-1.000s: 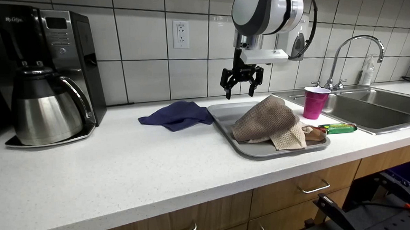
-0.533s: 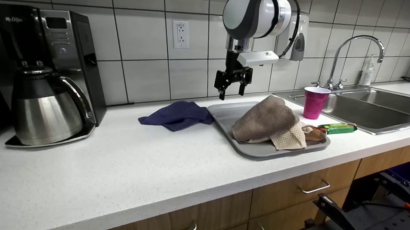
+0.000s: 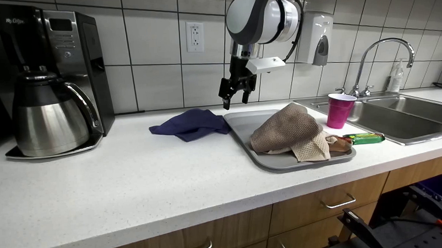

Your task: Put the brown and blue towels on the tray

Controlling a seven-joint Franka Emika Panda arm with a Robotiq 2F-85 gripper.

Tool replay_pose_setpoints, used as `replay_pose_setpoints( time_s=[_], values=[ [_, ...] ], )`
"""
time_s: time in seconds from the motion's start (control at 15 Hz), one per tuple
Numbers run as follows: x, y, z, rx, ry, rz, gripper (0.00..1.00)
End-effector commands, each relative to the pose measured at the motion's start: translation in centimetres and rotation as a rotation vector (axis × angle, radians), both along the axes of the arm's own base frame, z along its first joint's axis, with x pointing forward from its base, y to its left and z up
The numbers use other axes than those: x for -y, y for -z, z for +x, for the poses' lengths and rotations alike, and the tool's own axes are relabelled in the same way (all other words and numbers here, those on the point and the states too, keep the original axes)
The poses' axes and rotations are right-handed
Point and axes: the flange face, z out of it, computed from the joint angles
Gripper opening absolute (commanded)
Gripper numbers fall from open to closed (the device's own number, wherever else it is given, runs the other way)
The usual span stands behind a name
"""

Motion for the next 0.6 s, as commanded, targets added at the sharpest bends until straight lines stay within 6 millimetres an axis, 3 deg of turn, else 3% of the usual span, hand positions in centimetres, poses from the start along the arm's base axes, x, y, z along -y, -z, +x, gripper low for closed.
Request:
replay_pose_setpoints(
  time_s=[0.0,0.53],
  values=[
    [-1.8,-0.2,1.5,0.001,-0.06,0.024,1.0],
    [-4.4,1.8,3.3,-0.022,-0.097,0.057,1.0]
  ],
)
